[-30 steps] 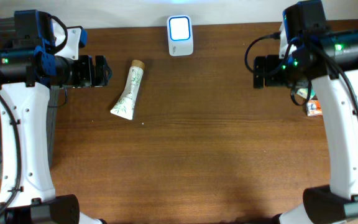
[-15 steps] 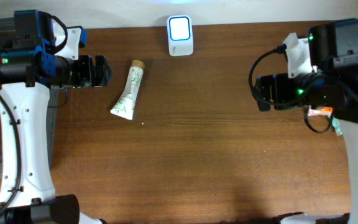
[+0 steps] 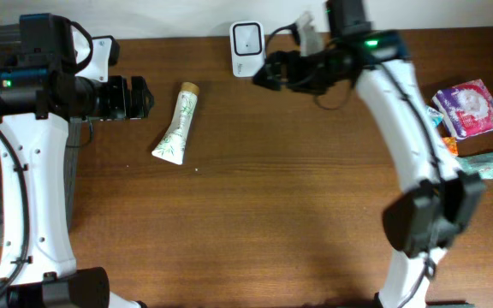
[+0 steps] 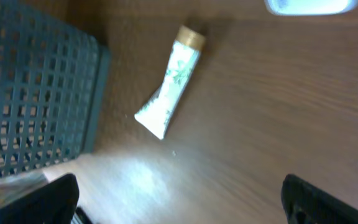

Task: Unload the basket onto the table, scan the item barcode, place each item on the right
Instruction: 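Carry the green packet to the right edge and release it, then reach the left gripper to the white tube and grasp it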

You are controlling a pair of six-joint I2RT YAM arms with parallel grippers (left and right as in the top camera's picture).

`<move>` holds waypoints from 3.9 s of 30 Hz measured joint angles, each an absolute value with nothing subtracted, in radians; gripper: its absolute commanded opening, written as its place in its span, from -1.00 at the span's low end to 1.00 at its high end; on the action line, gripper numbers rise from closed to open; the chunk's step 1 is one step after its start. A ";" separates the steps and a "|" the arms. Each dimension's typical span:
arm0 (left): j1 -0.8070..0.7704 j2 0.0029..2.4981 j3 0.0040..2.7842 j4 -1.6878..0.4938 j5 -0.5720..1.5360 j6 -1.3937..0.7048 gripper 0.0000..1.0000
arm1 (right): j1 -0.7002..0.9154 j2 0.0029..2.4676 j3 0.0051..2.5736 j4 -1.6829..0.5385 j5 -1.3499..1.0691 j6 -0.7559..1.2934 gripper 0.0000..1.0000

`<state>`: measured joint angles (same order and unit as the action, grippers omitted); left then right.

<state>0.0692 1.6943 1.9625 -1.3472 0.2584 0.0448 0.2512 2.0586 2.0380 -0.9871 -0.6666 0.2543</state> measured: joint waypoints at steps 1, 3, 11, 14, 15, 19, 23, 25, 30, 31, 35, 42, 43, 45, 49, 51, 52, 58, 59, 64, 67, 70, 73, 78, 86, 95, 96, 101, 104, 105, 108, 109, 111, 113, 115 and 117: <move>0.069 1.694 1.963 -1.347 0.259 0.045 0.98 | 0.272 2.091 2.038 -0.946 -0.677 0.271 0.97; 0.069 1.694 1.963 -1.348 0.258 0.045 0.98 | 0.341 2.163 2.038 -0.935 -0.656 0.306 0.98; 0.069 1.694 1.963 -1.347 0.258 0.045 0.98 | 0.266 2.013 2.035 -1.205 -0.186 0.371 0.97; 0.069 1.694 1.963 -1.347 0.259 0.045 0.98 | 0.081 1.877 2.041 -1.324 0.014 0.371 0.97; 0.069 1.694 1.963 -1.345 0.259 0.045 0.98 | 0.002 1.856 2.043 -1.356 0.058 0.371 0.97; 0.069 1.694 1.963 -1.322 0.263 0.045 0.98 | -0.158 1.860 2.044 -1.420 0.093 0.371 0.97; 0.069 1.694 1.963 -1.324 0.396 0.045 0.99 | -0.223 1.860 2.044 -1.423 0.074 0.371 0.97; 0.056 1.694 1.963 -1.323 0.487 0.046 0.99 | -0.227 1.860 2.044 -1.423 0.070 0.371 0.97; -0.106 1.752 1.963 -1.265 0.336 0.046 0.83 | -0.227 1.860 2.044 -1.422 0.062 0.371 0.97; -0.132 1.772 1.962 -1.237 0.287 0.046 0.67 | -0.227 1.860 2.044 -1.423 0.062 0.371 0.97; -0.190 1.835 1.962 -1.176 0.166 0.053 0.74 | -0.227 1.860 2.044 -1.423 0.062 0.371 0.97; -0.208 1.914 1.962 -1.098 0.067 0.054 0.59 | -0.227 1.860 2.044 -1.422 0.062 0.371 0.97; -0.208 1.924 1.962 -1.091 0.056 0.061 0.57 | -0.227 1.860 2.044 -1.422 0.062 0.371 0.97; -0.208 1.954 1.962 -1.081 0.044 0.076 0.38 | -0.227 1.860 2.044 -1.423 0.062 0.370 0.97; -0.208 2.043 1.962 -1.035 0.002 0.093 0.25 | -0.227 1.860 2.044 -1.423 0.062 0.370 0.97; -0.208 2.071 1.962 -0.995 -0.057 0.089 0.27 | -0.227 1.860 2.044 -1.423 0.062 0.371 0.97; -0.208 2.078 1.962 -0.991 -0.078 0.089 0.25 | -0.227 1.860 2.044 -1.423 0.062 0.371 0.97; -0.208 2.188 1.962 -0.982 -0.100 0.086 0.26 | -0.227 1.860 2.044 -1.423 0.062 0.371 0.97; -0.208 2.218 1.962 -0.982 -0.089 0.086 0.20 | -0.227 1.860 2.044 -1.423 0.062 0.371 0.97; -0.208 2.331 1.962 -0.983 -0.039 0.083 -0.28 | -0.227 1.860 2.044 -1.423 0.062 0.371 0.97; -0.205 2.353 1.962 -0.984 -0.002 0.075 -0.76 | -0.227 1.860 2.044 -1.423 0.062 0.371 0.97; -0.199 2.346 1.979 -1.005 0.113 0.072 -1.00 | -0.227 1.860 2.044 -1.423 0.062 0.371 0.97; -0.207 2.344 1.978 -1.076 0.321 0.071 -1.00 | -0.227 1.860 2.044 -1.423 0.062 0.371 0.97; -0.316 2.350 1.965 -1.115 0.491 0.071 -0.44 | -0.227 1.860 2.044 -1.423 0.062 0.371 0.97; -0.409 2.352 2.051 -1.186 0.430 0.064 0.49 | -0.227 1.860 2.044 -1.423 0.062 0.371 0.97; -0.331 2.352 2.191 -1.327 0.480 0.116 0.98 | -0.227 1.860 2.044 -1.425 0.062 0.371 0.97; -0.317 2.352 2.164 -1.330 0.514 0.142 0.98 | -0.227 1.860 2.044 -1.425 0.062 0.371 0.97; -0.320 2.357 1.910 -1.198 0.671 0.207 0.77 | -0.227 1.860 2.044 -1.425 0.062 0.371 0.97; -0.321 2.362 1.822 -1.113 0.772 0.217 0.75 | -0.227 1.860 2.044 -1.425 0.062 0.371 0.97; -0.319 2.362 1.804 -1.094 0.809 0.217 0.69 | -0.227 1.860 2.044 -1.425 0.062 0.371 0.97; -0.319 2.362 1.761 -1.042 0.879 0.218 0.40 | -0.227 1.860 2.044 -1.425 0.062 0.371 0.97; -0.321 2.362 1.749 -1.024 0.888 0.221 0.17 | -0.227 1.860 2.044 -1.425 0.062 0.371 0.98; -0.335 2.368 1.740 -1.007 0.891 0.224 -0.30 | -0.227 1.860 2.044 -1.425 0.062 0.371 0.97; -0.349 2.392 1.736 -0.995 0.899 0.221 -0.92 | -0.227 1.860 2.044 -1.425 0.062 0.371 0.97; -0.353 2.399 1.734 -0.987 0.898 0.218 -1.00 | -0.227 1.860 2.044 -1.426 0.062 0.371 0.97; -0.353 2.407 1.735 -0.980 0.846 0.205 -0.83 | -0.227 1.860 2.044 -1.425 0.062 0.371 0.97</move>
<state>-0.3527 2.4073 1.7351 -0.9798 0.8455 0.2047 -0.2268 1.8599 2.0441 -1.4250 0.0624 0.3710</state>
